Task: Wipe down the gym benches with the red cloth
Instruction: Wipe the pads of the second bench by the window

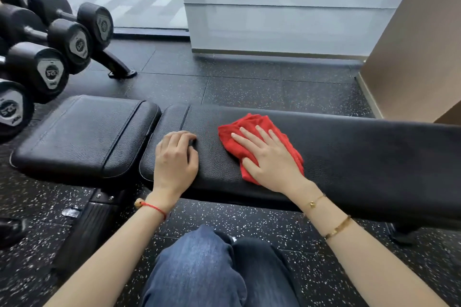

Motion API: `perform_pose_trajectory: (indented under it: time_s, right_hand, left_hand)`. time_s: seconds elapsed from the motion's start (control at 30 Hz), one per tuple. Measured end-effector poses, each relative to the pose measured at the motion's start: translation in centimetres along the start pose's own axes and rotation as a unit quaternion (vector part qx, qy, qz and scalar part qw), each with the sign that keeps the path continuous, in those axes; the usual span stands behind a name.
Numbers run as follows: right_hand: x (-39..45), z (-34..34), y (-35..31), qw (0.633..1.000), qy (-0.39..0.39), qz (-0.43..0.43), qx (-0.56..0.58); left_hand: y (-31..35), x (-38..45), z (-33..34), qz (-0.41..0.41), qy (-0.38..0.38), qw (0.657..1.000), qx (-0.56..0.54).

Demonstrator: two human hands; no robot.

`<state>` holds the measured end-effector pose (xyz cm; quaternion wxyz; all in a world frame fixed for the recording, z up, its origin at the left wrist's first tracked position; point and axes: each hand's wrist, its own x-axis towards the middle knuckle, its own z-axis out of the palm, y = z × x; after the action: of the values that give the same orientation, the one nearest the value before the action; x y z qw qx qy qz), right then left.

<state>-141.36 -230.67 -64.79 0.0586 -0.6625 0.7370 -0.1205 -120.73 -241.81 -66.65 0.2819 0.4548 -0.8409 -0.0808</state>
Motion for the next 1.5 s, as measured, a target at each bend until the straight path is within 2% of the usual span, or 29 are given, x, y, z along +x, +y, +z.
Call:
perform_pose_trajectory:
  time_s: [0.2,0.27,0.37,0.53,0.63,0.9,1.13,1.3,1.5]
  right_hand:
    - [6.6,-0.3,1.9,0.994,0.007,0.106,-0.022]
    - [9.3,0.1,1.0,0.994,-0.008,0.105,-0.023]
    - [11.4,0.8,-1.6,0.998,-0.024,0.059,-0.02]
    - [8.4,1.4,-4.2,1.0,-0.007,-0.029,-0.004]
    - [5.3,1.6,-4.4,0.999,0.005,-0.048,0.005]
    - [2.5,1.4,-2.9,0.998,0.024,0.018,-0.055]
    - [4.8,1.7,-2.5,0.997,0.007,0.068,-0.025]
    - [5.3,1.8,-3.5,0.998,0.009,0.06,-0.034]
    - [1.0,1.7,-2.5,0.998,0.039,0.043,-0.037]
  left_hand:
    - [0.1,0.2,0.3,-0.012,0.008,1.0,-0.017]
    - [0.0,0.3,0.3,-0.013,0.007,1.0,-0.027]
    - [-0.4,0.2,0.0,-0.023,0.015,0.999,-0.032]
    - [-0.8,0.3,0.1,-0.027,0.026,0.999,-0.031]
    - [-1.0,0.3,0.2,-0.03,0.028,0.999,-0.03]
    - [-0.7,-0.1,0.2,-0.026,0.021,0.999,-0.032]
    - [-0.6,-0.1,0.2,-0.028,0.018,0.999,-0.024]
    - [-0.6,-0.2,0.0,-0.029,0.017,0.999,-0.022]
    - [-0.3,-0.2,0.0,-0.034,0.015,0.999,-0.029]
